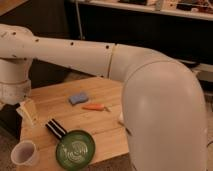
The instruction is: Place the eraser in the ceramic cup
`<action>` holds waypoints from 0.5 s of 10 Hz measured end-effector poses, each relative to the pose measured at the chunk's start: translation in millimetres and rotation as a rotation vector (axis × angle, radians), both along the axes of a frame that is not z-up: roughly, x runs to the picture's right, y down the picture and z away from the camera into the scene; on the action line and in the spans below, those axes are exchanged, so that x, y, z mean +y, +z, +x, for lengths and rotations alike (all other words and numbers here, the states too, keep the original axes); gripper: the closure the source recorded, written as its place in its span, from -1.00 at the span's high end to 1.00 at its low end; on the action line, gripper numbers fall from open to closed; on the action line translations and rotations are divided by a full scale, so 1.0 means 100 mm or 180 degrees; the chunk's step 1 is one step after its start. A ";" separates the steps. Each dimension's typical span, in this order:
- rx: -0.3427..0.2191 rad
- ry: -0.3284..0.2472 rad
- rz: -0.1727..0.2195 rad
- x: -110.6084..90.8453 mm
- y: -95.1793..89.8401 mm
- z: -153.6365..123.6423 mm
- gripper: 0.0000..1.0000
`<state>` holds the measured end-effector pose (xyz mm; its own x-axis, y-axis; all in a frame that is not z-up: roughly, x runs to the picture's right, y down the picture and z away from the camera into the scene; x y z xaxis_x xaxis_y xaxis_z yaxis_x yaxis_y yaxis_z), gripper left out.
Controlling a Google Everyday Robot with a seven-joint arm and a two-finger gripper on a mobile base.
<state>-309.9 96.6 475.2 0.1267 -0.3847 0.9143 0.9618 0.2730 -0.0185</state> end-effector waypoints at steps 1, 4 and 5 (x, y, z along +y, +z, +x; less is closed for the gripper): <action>-0.0017 -0.0070 0.0111 0.01 -0.01 -0.01 0.60; -0.0336 -0.0464 0.1106 0.09 -0.06 -0.02 0.60; -0.0467 -0.0578 0.1331 0.11 -0.07 -0.01 0.60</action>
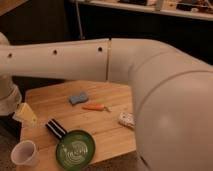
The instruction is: Place the eraser in the ceramic cup
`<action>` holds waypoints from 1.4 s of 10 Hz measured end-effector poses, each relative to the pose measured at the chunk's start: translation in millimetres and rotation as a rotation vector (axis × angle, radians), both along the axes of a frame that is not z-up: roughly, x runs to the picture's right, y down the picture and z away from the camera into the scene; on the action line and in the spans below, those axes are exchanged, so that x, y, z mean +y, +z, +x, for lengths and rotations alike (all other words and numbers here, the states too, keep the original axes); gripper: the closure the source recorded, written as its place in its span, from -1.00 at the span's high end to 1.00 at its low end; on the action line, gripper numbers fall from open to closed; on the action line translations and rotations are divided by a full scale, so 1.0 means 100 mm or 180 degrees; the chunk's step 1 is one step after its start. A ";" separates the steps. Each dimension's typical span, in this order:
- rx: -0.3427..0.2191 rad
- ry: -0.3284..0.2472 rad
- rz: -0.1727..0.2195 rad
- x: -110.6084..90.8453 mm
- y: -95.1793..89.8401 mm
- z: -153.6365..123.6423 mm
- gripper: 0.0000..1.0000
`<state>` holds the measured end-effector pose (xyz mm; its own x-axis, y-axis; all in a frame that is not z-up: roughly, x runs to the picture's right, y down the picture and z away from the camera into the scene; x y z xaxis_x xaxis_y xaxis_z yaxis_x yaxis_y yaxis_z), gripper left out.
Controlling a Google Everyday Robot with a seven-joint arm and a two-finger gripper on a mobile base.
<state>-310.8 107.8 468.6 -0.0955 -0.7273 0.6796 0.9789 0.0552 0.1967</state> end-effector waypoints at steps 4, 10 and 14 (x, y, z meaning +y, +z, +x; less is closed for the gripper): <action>-0.0128 -0.0232 0.0262 0.09 0.08 0.06 0.60; -0.0157 -0.0239 0.0244 0.09 0.08 0.05 0.60; -0.0571 -0.0816 0.0517 -0.01 0.54 -0.22 0.60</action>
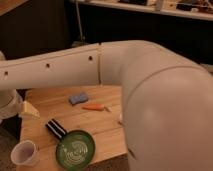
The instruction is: Place the eraser in the ceramic cup
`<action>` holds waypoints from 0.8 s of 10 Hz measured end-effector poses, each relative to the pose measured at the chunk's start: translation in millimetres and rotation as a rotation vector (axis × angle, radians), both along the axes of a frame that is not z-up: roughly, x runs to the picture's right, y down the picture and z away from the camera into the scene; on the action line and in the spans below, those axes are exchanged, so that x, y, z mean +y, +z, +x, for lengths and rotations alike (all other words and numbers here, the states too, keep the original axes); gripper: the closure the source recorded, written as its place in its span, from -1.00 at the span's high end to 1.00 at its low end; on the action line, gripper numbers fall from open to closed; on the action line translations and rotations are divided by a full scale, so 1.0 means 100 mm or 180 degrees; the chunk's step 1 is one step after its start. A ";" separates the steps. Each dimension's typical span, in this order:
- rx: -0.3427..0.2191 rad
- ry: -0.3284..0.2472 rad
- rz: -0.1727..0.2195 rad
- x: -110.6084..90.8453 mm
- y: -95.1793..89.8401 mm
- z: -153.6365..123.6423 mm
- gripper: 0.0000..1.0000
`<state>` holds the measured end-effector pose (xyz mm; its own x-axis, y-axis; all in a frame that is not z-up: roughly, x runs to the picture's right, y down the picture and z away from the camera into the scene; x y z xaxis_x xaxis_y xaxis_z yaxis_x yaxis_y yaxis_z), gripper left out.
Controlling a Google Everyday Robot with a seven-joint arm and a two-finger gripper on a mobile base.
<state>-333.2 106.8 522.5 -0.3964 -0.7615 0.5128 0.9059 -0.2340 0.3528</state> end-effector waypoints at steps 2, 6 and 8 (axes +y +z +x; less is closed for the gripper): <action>-0.0219 -0.0385 0.0076 -0.03 0.35 -0.18 0.60; -0.0192 -0.0602 -0.0167 -0.02 1.02 0.05 0.60; -0.0087 -0.0648 -0.0287 0.07 1.17 0.16 0.60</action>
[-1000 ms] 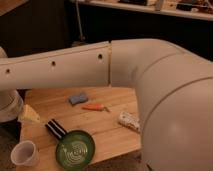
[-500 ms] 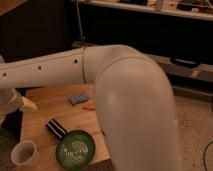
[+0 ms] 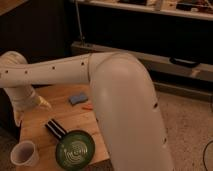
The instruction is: Place the eraser in the ceramic cup
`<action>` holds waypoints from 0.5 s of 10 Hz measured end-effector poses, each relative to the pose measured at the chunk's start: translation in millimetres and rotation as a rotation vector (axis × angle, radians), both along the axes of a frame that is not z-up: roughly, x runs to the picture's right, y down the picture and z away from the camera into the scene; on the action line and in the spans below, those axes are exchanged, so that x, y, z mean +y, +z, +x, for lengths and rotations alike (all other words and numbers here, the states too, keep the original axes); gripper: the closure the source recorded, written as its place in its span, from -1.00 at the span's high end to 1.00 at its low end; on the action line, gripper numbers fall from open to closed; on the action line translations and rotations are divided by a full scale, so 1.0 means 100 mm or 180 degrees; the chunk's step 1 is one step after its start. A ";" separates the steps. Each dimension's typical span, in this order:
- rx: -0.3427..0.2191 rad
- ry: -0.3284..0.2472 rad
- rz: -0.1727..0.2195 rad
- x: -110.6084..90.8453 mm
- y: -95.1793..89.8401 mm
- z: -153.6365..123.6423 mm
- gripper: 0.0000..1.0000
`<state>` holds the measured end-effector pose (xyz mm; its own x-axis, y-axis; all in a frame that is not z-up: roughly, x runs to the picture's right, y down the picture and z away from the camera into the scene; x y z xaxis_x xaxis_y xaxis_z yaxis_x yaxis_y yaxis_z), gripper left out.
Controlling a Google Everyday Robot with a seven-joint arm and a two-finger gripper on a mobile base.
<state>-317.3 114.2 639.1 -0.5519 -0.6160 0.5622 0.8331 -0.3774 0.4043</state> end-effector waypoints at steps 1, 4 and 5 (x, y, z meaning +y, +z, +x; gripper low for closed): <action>0.0026 -0.0058 -0.0041 0.08 0.07 0.02 0.60; 0.0094 -0.0206 -0.0163 0.29 0.32 0.07 0.60; 0.0118 -0.0228 -0.0181 0.35 0.40 0.08 0.60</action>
